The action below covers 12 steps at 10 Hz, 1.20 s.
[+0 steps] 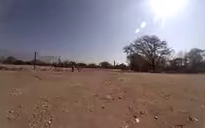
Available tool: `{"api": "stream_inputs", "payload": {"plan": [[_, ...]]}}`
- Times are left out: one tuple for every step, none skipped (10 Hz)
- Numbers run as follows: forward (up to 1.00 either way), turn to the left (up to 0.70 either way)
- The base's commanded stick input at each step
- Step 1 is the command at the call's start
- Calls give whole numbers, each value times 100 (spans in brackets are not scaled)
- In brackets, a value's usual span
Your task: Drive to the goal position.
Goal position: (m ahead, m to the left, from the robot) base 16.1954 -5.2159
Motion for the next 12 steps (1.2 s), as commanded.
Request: {"api": "stream_inputs", "payload": {"plan": [[50,0],[50,0],[50,0],[50,0],[50,0],[50,0],[50,0],[50,0],[50,0],[50,0],[50,0],[50,0]]}}
